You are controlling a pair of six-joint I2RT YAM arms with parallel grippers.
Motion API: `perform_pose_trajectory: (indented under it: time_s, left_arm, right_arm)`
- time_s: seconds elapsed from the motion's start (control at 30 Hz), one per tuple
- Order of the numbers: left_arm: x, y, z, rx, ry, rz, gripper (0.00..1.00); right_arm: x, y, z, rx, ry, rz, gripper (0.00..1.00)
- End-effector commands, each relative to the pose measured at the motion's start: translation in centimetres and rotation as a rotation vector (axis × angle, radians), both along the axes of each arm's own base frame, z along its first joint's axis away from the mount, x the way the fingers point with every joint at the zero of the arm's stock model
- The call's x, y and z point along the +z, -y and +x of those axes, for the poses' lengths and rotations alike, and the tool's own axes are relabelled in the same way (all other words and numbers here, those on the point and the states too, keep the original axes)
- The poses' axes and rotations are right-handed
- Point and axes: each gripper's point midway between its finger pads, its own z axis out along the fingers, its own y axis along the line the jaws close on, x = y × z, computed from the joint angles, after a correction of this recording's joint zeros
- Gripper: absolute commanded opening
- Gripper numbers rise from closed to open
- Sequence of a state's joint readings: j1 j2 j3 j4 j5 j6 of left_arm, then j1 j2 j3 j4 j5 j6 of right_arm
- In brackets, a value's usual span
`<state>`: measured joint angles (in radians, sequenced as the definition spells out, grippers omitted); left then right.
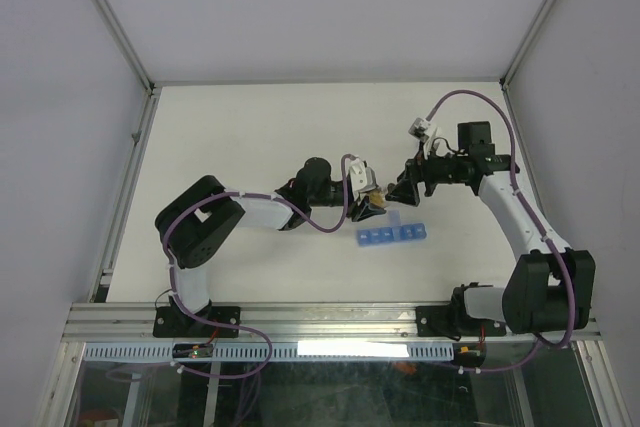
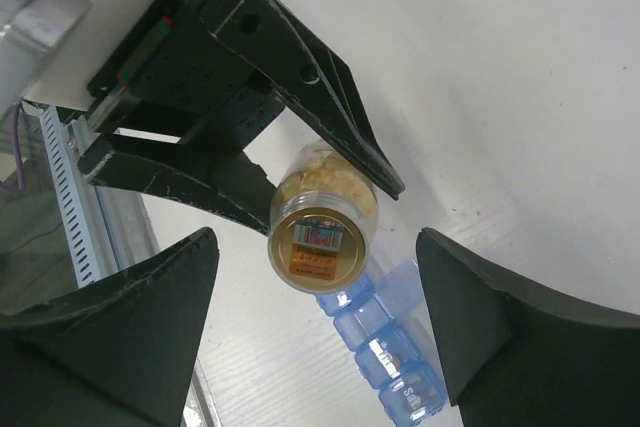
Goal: Sort the pills into containers
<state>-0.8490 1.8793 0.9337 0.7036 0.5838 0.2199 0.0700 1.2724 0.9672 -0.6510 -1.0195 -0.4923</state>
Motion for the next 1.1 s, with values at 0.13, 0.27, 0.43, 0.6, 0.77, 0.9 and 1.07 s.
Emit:
perform_pose_trajectory:
  time_s: [0.13, 0.27, 0.43, 0.6, 0.77, 0.9, 1.07]
  left_arm:
    - [4.5, 0.6, 0.8, 0.006, 0.069, -0.096, 0.00]
    - [4.5, 0.5, 0.8, 0.007, 0.069, -0.096, 0.00]
    - [4.5, 0.5, 0.9, 0.008, 0.068, -0.095, 0.00]
    - [4.6, 0.5, 0.8, 0.004, 0.071, -0.096, 0.00]
    - [4.5, 0.5, 0.6, -0.005, 0.072, -0.096, 0.00]
    - [4.4, 0.6, 0.2, -0.031, 0.075, -0.093, 0.00]
    - [4.0, 0.6, -0.5, -0.075, 0.079, -0.085, 0.00]
  right_arm:
    - [-0.1, -0.5, 1.2, -0.030, 0.017, -0.051, 0.75]
    - [0.1, -0.6, 1.1, -0.021, 0.015, -0.047, 0.64]
    - [0.1, -0.7, 0.9, -0.003, 0.011, -0.045, 0.51]
    - [-0.1, -0.8, 0.6, 0.015, 0.000, -0.051, 0.44]
    - [0.0, -0.9, 0.3, 0.049, 0.034, -0.055, 0.36]
    - [0.2, -1.2, -0.8, 0.180, 0.185, -0.058, 0.29]
    - [-0.6, -1.6, -2.0, 0.458, 0.484, -0.142, 0.15]
